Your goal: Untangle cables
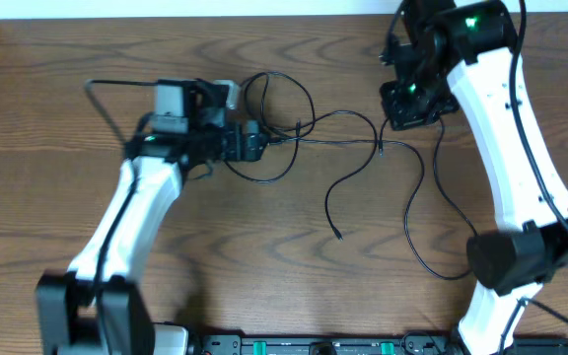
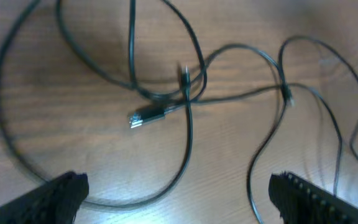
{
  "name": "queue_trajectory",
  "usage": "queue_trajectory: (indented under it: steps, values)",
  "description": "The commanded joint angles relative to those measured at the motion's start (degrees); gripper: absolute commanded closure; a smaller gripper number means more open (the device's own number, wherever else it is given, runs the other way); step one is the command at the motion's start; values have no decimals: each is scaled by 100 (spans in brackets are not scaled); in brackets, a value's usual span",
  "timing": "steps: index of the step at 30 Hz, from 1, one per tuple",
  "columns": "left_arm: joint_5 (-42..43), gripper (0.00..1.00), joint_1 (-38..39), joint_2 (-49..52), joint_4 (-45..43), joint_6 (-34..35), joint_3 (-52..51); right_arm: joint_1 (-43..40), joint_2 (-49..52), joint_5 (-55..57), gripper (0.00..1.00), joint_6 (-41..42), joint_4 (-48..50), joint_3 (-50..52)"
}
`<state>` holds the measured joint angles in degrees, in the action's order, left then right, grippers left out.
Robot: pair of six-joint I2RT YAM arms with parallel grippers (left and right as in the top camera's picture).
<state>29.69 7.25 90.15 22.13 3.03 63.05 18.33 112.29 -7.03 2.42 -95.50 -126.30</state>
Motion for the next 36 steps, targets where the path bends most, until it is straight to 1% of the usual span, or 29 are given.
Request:
queue_trajectory:
  steps: [1,2,5,8,15,17,20,21,23,29,31,32,33,34,35,36]
  values:
    - [-87,2,155,437,-612,721,72,396,-509,-107,85,-146,-74,-13]
    - [-162,3,157,619,-975,968,74,584,-656,-107,85,-144,-122,-13]
    - [-431,3,157,846,-1381,1281,74,857,-866,-109,83,-144,-118,-13]
    - [-573,3,160,1025,-1683,1366,74,1117,-1049,-109,83,-142,-79,-13]
    - [-1261,4,387,1458,-2577,1405,74,1670,-1419,-264,80,-120,-22,-13]
    - [-1569,8,503,1589,-2924,1401,74,1788,-1495,-306,80,-122,-35,-13]
    - [-2028,10,708,1878,-3539,1401,74,1991,-1600,-411,80,-122,-63,-13]
    - [-2098,11,748,1963,-3659,1401,74,2039,-1624,-415,80,-120,-70,-13]
    - [-2267,15,822,2238,-3919,1403,74,2155,-1709,-411,79,-122,-79,-13]
    - [-2291,17,820,2911,-4262,1604,74,2227,-1915,-409,76,-122,-179,-11]
    - [-2291,21,822,2981,-4284,1707,74,2227,-1930,-409,76,-122,-177,-13]
    - [-2288,26,820,2981,-4282,1707,74,2227,-1930,-387,76,-127,-177,-13]
    - [-2269,37,822,2966,-4284,1707,74,2227,-1930,-339,76,-127,-177,-11]
    - [-2221,58,820,2916,-4280,1703,74,2227,-1930,-275,76,-127,-170,-11]
    - [-2201,75,820,2868,-4275,1705,74,2225,-1930,-162,76,-127,-155,-11]
    - [-2173,78,822,2769,-4245,1703,74,2221,-1928,-48,76,-127,-142,-11]
